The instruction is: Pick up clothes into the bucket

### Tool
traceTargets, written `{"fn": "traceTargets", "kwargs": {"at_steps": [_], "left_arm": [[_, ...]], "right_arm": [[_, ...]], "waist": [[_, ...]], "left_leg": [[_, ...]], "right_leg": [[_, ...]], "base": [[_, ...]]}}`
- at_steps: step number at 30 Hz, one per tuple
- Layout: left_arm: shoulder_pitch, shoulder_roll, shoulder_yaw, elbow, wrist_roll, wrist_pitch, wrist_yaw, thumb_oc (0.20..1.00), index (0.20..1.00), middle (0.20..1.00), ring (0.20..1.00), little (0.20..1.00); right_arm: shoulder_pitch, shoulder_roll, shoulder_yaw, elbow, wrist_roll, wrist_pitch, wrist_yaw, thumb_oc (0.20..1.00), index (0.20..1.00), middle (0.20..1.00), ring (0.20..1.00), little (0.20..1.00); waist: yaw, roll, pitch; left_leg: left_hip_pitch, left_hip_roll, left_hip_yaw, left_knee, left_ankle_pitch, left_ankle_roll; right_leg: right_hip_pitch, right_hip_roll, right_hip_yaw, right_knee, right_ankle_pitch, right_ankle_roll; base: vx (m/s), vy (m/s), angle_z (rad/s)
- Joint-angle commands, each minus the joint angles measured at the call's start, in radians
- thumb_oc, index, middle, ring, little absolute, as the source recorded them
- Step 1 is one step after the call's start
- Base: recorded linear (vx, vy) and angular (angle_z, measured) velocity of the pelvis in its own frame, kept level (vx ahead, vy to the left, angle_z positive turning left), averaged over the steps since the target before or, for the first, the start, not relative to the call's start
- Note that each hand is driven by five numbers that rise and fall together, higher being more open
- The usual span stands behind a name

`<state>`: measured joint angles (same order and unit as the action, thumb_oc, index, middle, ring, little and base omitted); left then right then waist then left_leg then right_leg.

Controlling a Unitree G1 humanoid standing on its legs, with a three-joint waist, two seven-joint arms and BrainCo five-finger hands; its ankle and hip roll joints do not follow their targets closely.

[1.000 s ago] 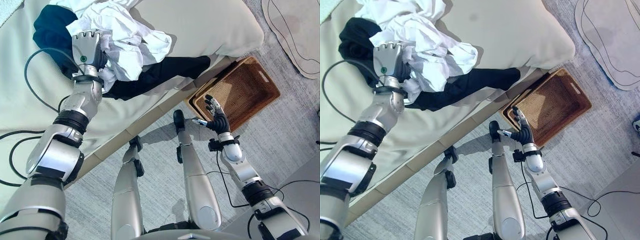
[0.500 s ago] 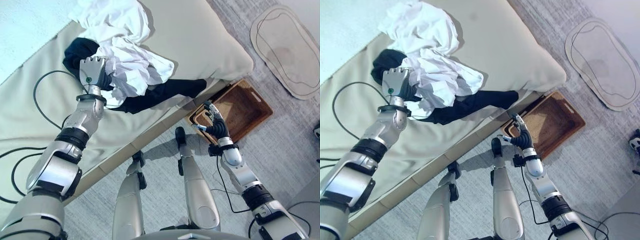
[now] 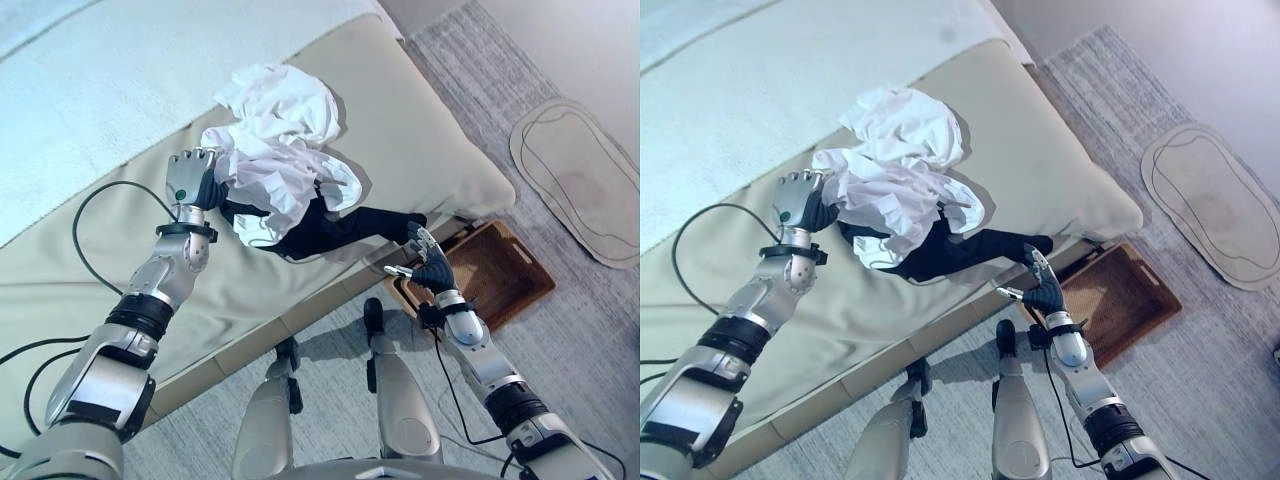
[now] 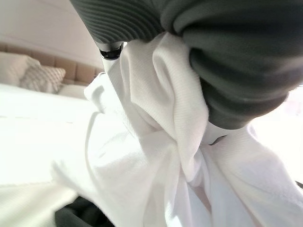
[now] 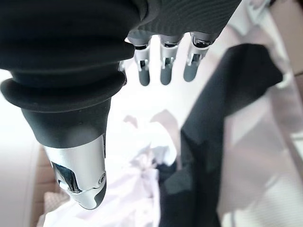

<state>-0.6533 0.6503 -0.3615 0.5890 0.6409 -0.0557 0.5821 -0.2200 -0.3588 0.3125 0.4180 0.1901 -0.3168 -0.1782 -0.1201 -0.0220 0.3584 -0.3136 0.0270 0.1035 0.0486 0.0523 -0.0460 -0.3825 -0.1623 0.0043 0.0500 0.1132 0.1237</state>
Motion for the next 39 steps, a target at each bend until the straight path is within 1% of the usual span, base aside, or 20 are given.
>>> {"fn": "traceTargets", "kwargs": {"at_steps": [1, 11, 12, 13, 17, 22, 25, 26, 27, 28, 29, 30, 33, 34, 35, 39], "left_arm": [[-0.036, 0.029, 0.054, 0.036, -0.04, -0.022, 0.022, 0.2, 0.2, 0.2, 0.2, 0.2], [-0.014, -0.002, 0.059, 0.054, -0.034, -0.022, 0.02, 0.2, 0.2, 0.2, 0.2, 0.2], [-0.02, -0.002, 0.057, 0.059, -0.036, -0.021, 0.021, 0.827, 0.827, 0.827, 0.827, 0.827], [-0.021, -0.002, 0.056, 0.06, -0.036, -0.021, 0.021, 1.0, 1.0, 1.0, 1.0, 1.0], [-0.048, -0.004, 0.052, 0.07, -0.051, -0.016, 0.028, 1.0, 1.0, 1.0, 1.0, 1.0], [-0.043, -0.011, 0.065, 0.052, -0.081, -0.029, 0.026, 1.0, 1.0, 1.0, 1.0, 1.0], [-0.038, -0.003, 0.069, 0.051, -0.11, -0.04, 0.033, 1.0, 1.0, 1.0, 1.0, 1.0], [-0.039, -0.003, 0.069, 0.052, -0.11, -0.04, 0.033, 1.0, 1.0, 1.0, 1.0, 1.0], [-0.039, -0.013, 0.075, 0.065, -0.124, -0.039, 0.045, 1.0, 1.0, 1.0, 1.0, 1.0], [-0.041, -0.014, 0.074, 0.067, -0.125, -0.04, 0.046, 1.0, 1.0, 1.0, 1.0, 1.0], [-0.037, -0.021, 0.084, 0.064, -0.134, -0.041, 0.057, 1.0, 1.0, 1.0, 1.0, 1.0], [-0.033, -0.027, 0.089, 0.066, -0.141, -0.043, 0.065, 1.0, 1.0, 1.0, 1.0, 1.0], [-0.026, -0.041, 0.102, 0.065, -0.149, -0.044, 0.082, 1.0, 1.0, 1.0, 1.0, 1.0], [-0.026, -0.042, 0.101, 0.065, -0.149, -0.044, 0.082, 1.0, 1.0, 1.0, 1.0, 1.0], [-0.028, -0.043, 0.104, 0.064, -0.145, -0.042, 0.091, 1.0, 1.0, 1.0, 1.0, 1.0], [-0.054, -0.039, 0.095, 0.078, -0.144, -0.037, 0.097, 1.0, 1.0, 1.0, 1.0, 1.0]], "right_arm": [[0.02, 0.016, -0.002, -0.008, 0.013, -0.027, 0.009, 1.0, 1.0, 1.0, 1.0, 1.0], [0.039, 0.017, -0.013, -0.008, 0.009, -0.027, 0.006, 1.0, 1.0, 1.0, 1.0, 1.0], [0.038, 0.017, -0.013, -0.007, 0.012, -0.028, 0.007, 1.0, 1.0, 1.0, 1.0, 1.0], [0.037, 0.017, -0.013, -0.007, 0.012, -0.028, 0.007, 1.0, 1.0, 1.0, 1.0, 1.0], [0.032, 0.016, -0.011, -0.018, 0.019, -0.028, 0.006, 1.0, 1.0, 1.0, 1.0, 1.0], [0.029, 0.011, -0.02, -0.038, 0.024, -0.028, 0.001, 1.0, 1.0, 1.0, 1.0, 1.0], [0.018, 0.001, -0.022, -0.062, 0.025, -0.031, -0.006, 1.0, 1.0, 1.0, 1.0, 1.0], [0.018, 0.001, -0.022, -0.062, 0.025, -0.031, -0.007, 1.0, 1.0, 1.0, 1.0, 1.0], [0.011, 0.0, -0.021, -0.072, 0.016, -0.032, -0.012, 1.0, 1.0, 1.0, 1.0, 1.0], [0.01, -0.001, -0.021, -0.072, 0.015, -0.032, -0.013, 1.0, 1.0, 1.0, 1.0, 1.0], [0.005, 0.0, -0.022, -0.079, 0.012, -0.033, -0.021, 1.0, 1.0, 1.0, 1.0, 1.0], [0.002, -0.001, -0.023, -0.082, 0.01, -0.035, -0.024, 1.0, 1.0, 1.0, 1.0, 1.0], [-0.001, 0.0, -0.023, -0.095, 0.009, -0.04, -0.03, 1.0, 1.0, 1.0, 1.0, 1.0], [0.0, 0.0, -0.023, -0.096, 0.009, -0.04, -0.031, 1.0, 1.0, 1.0, 1.0, 1.0], [-0.001, 0.0, -0.021, -0.099, 0.008, -0.042, -0.032, 1.0, 1.0, 1.0, 1.0, 1.0], [-0.001, -0.002, -0.015, -0.106, 0.013, -0.048, -0.034, 1.0, 1.0, 1.0, 1.0, 1.0]], "waist": [[-0.01, -0.011, -0.058], [-0.015, -0.014, -0.054], [-0.015, -0.015, -0.054], [-0.015, -0.015, -0.054], [-0.022, -0.018, -0.047], [-0.025, -0.018, -0.029], [-0.03, -0.017, 0.007], [-0.03, -0.017, 0.006], [-0.034, -0.018, 0.023], [-0.033, -0.017, 0.022], [-0.036, -0.018, 0.035], [-0.034, -0.016, 0.04], [-0.038, -0.019, 0.049], [-0.036, -0.018, 0.05], [-0.04, -0.021, 0.054], [-0.043, -0.024, 0.062]], "left_leg": [[-0.07, -0.026, -0.046, 0.11, -0.06, -0.013], [-0.068, -0.019, -0.034, 0.105, -0.056, -0.013], [-0.07, -0.018, -0.034, 0.107, -0.056, -0.013], [-0.071, -0.018, -0.034, 0.107, -0.056, -0.013], [-0.09, -0.018, -0.028, 0.118, -0.057, -0.011], [-0.116, -0.019, -0.028, 0.138, -0.06, -0.007], [-0.169, -0.022, -0.02, 0.188, -0.073, 0.002], [-0.172, -0.022, -0.02, 0.191, -0.075, 0.002], [-0.198, -0.022, -0.015, 0.214, -0.08, 0.005], [-0.202, -0.022, -0.014, 0.216, -0.081, 0.005], [-0.223, -0.02, -0.009, 0.234, -0.086, 0.007], [-0.236, -0.015, -0.004, 0.25, -0.097, 0.007], [-0.258, -0.017, 0.002, 0.244, -0.087, 0.007], [-0.256, -0.014, 0.002, 0.249, -0.095, 0.006], [-0.266, -0.017, 0.004, 0.24, -0.086, 0.006], [-0.29, -0.017, 0.006, 0.252, -0.092, 0.006]], "right_leg": [[0.012, -0.053, -0.065, -0.004, 0.022, 0.047], [0.009, -0.043, -0.054, -0.009, 0.02, 0.044], [0.008, -0.042, -0.053, -0.008, 0.02, 0.044], [0.008, -0.042, -0.053, -0.008, 0.02, 0.044], [-0.01, -0.042, -0.048, -0.007, 0.025, 0.044], [-0.036, -0.042, -0.044, 0.015, 0.016, 0.041], [-0.092, -0.042, -0.027, 0.066, 0.003, 0.037], [-0.095, -0.042, -0.026, 0.068, 0.002, 0.037], [-0.123, -0.038, -0.018, 0.087, -0.001, 0.035], [-0.127, -0.038, -0.017, 0.09, -0.002, 0.036], [-0.149, -0.038, -0.012, 0.104, -0.002, 0.035], [-0.162, -0.034, -0.008, 0.115, -0.008, 0.035], [-0.187, -0.038, -0.003, 0.11, 0.005, 0.036], [-0.185, -0.035, -0.003, 0.113, 0.0, 0.036], [-0.198, -0.038, -0.002, 0.104, 0.011, 0.038], [-0.219, -0.035, 0.001, 0.105, 0.015, 0.038]], "base": [[-0.03, -0.01, 0.03], [0.0, 0.0, 0.0], [0.0, 0.0, 0.0], [0.0, 0.0, 0.0], [-0.01, 0.001, -0.01], [-0.02, 0.001, -0.02], [-0.06, 0.023, -0.03], [-0.08, 0.031, -0.04], [-0.04, 0.02, -0.02], [-0.07, 0.037, -0.01], [-0.04, 0.027, -0.04], [-0.05, 0.027, -0.08], [-0.04, 0.02, -0.12], [-0.03, 0.004, -0.07], [-0.01, 0.003, -0.08], [-0.02, 0.01, -0.09]]}}
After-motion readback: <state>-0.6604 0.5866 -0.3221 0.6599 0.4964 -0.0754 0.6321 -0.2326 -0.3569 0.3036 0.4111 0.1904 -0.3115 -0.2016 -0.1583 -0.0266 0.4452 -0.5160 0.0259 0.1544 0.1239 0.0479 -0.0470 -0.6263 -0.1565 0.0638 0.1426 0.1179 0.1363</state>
